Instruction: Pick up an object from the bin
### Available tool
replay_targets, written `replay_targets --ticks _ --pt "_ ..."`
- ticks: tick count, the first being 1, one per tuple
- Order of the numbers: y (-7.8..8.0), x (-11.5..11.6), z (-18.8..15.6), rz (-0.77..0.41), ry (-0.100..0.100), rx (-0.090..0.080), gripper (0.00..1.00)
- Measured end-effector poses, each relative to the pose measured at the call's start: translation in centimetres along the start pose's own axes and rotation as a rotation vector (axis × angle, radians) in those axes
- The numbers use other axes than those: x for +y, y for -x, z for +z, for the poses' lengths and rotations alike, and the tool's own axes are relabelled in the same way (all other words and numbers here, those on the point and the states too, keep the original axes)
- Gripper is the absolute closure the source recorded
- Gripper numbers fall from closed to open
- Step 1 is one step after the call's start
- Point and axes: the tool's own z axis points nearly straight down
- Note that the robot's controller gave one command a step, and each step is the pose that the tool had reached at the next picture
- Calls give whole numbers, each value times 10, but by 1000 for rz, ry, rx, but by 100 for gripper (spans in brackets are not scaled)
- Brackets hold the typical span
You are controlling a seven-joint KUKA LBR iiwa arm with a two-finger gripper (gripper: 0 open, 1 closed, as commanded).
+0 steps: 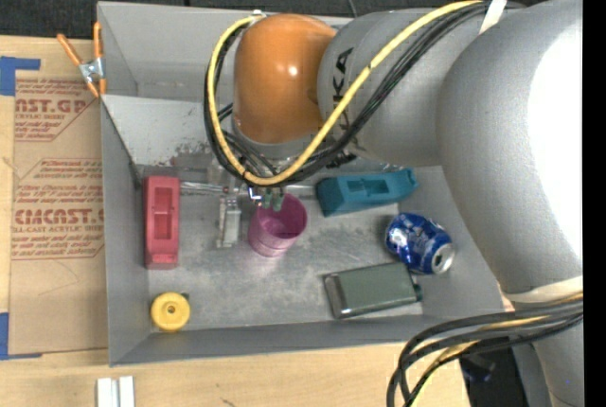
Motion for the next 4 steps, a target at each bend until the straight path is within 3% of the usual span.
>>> replay_targets --ticks 2,3,4 --pt "-6 -13 3 37 4 -10 0" --pt "-18 -36 56 185 3 -12 0" --pt "-21 -40 78 239 0 3 0"
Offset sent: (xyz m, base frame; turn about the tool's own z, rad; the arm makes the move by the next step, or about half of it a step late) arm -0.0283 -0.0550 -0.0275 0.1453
